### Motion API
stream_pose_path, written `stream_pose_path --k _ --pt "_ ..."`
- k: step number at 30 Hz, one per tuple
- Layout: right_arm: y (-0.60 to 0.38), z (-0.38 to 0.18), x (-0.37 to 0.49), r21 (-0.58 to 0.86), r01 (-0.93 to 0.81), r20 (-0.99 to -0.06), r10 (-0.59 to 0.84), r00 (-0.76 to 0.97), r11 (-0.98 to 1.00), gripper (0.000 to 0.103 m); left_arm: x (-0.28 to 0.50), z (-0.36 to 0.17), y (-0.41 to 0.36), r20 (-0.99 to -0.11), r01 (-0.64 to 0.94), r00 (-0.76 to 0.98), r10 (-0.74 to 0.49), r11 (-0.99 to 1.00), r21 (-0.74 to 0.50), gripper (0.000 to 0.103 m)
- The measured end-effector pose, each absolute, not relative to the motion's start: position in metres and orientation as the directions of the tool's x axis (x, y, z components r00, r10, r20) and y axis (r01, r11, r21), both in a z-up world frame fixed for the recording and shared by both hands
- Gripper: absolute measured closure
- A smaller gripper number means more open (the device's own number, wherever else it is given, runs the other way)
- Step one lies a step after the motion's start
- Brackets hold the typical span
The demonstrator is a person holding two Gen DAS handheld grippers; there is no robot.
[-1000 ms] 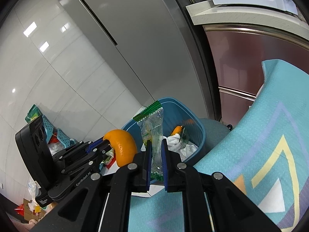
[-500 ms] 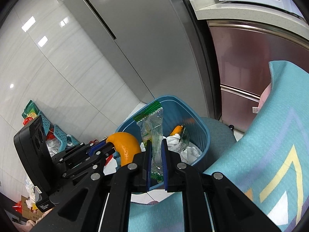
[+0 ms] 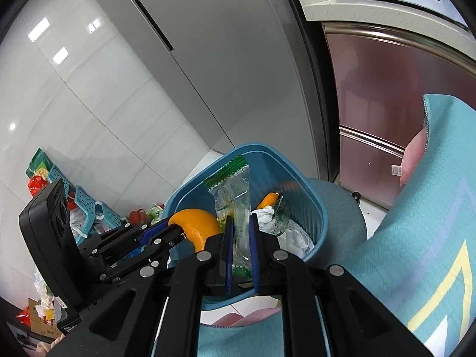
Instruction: Collect trash
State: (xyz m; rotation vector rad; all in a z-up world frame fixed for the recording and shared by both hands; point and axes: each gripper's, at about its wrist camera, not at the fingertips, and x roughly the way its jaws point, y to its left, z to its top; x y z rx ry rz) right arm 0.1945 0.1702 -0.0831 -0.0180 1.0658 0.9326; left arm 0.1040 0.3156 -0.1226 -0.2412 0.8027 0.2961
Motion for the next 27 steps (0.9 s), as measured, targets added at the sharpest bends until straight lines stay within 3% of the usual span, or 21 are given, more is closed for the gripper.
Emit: stream_pose_path --k 9,20,24,27 --pt "0.177 -0.1 0.205 0.397 -0.633 -0.779 0.608 0.151 0.665 0.077 0.12 -0.147 0.319 -0.775 -0.344 0.621 0.116 0.929 -0.137 0.082" --pt "0.144 -0.077 0.189 0.412 -0.636 -0.73 0.654 0.199 0.653 0.075 0.104 -0.138 0.311 -0.735 -0.305 0.674 0.082 0.936 -0.175 0.067" --pt "0.12 -0.056 0.167 0.374 -0.659 -0.695 0.668 0.267 0.653 0.06 0.081 -0.113 0.299 -0.668 -0.256 0.741 0.068 0.949 -0.187 0.06" --pt "0.097 -0.043 0.146 0.322 -0.669 -0.67 0.661 0.339 0.67 0.048 0.06 -0.09 0.285 -0.603 -0.208 0.796 0.059 0.961 -0.18 0.047"
